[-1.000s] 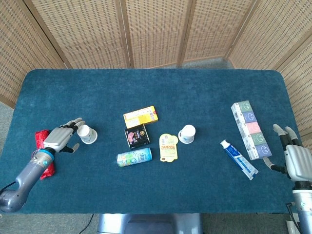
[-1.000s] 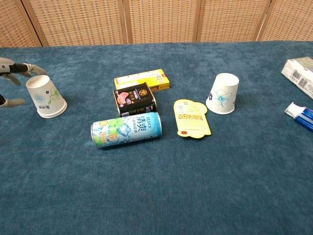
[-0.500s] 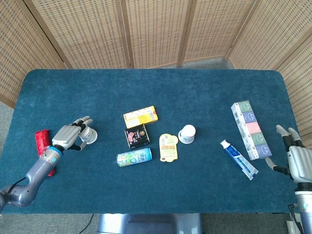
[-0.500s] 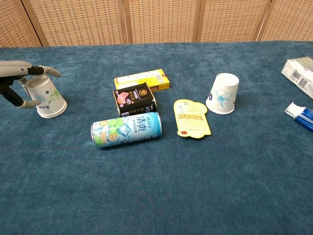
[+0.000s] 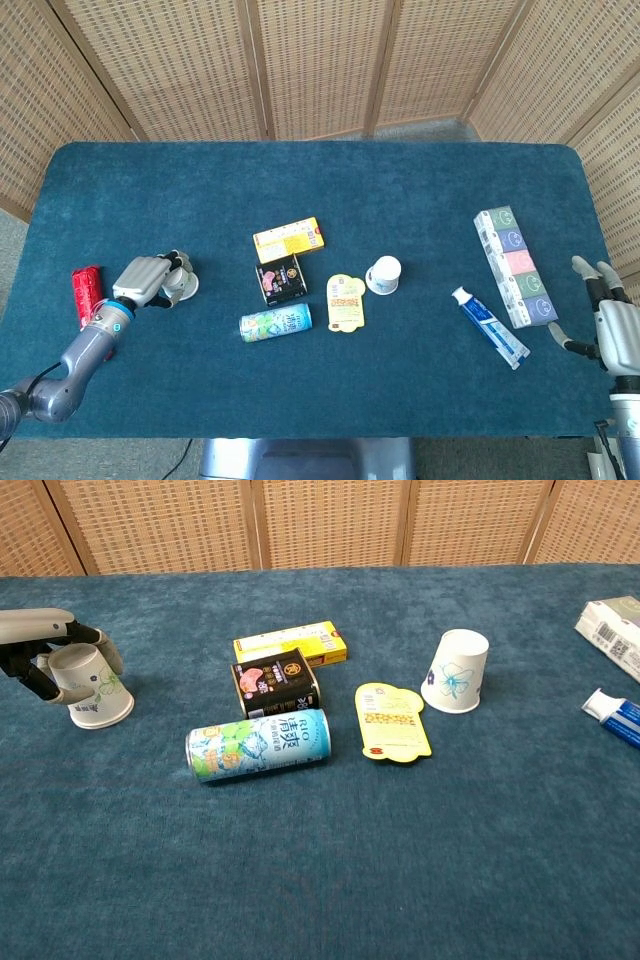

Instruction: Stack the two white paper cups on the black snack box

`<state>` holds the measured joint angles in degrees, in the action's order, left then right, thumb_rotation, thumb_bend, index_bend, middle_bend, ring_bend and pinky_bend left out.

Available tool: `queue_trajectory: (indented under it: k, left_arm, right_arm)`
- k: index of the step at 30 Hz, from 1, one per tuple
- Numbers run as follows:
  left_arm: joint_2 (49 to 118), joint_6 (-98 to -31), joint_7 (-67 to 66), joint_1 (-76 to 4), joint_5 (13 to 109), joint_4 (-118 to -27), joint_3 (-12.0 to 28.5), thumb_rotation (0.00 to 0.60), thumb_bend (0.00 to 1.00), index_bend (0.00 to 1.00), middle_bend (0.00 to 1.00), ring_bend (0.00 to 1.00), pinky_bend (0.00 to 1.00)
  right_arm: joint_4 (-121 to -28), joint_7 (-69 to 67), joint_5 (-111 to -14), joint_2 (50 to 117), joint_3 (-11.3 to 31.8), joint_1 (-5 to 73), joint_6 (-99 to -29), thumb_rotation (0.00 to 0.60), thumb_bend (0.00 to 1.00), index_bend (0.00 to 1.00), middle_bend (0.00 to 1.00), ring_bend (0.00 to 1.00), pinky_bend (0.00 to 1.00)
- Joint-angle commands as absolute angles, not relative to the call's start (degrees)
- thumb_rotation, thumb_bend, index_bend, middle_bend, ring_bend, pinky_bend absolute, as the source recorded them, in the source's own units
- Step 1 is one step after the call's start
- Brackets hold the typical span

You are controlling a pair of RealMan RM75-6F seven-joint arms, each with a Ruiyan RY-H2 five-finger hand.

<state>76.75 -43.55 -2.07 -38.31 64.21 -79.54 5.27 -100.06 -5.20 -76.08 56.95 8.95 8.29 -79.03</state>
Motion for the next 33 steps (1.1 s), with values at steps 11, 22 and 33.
queue_trajectory:
  k: [11, 22, 33]
  left_arm:
    - [74.0, -46.1, -0.1, -37.8, 67.5, -83.7, 6.2, 0.600, 0.48, 0.36, 0.27, 0.34, 0.64]
    - [69.0, -47.6, 3.1, -38.4, 71.7, -92.1, 7.7, 0.600, 0.48, 0.35, 0.27, 0.34, 0.64]
    - [68.2, -47.2, 3.8, -40.7, 73.7, -96.4, 9.1, 0.600, 0.48, 0.35, 0.26, 0.34, 0.64]
  right_arm:
    - [-99.6, -4.9, -75.6, 57.3, 9.2, 8.8, -78.2, 0.600, 0.28, 0.00, 0.18, 0.00, 0.32]
    - [-99.1, -4.5, -76.3, 58.4, 8.7, 9.8, -76.6, 0.600, 0.28, 0.00, 0.18, 0.00, 0.32]
    - [-100.0, -2.8, -77.8, 58.6, 8.7, 11.1, -76.2, 0.600, 0.28, 0.00, 0.18, 0.00, 0.32]
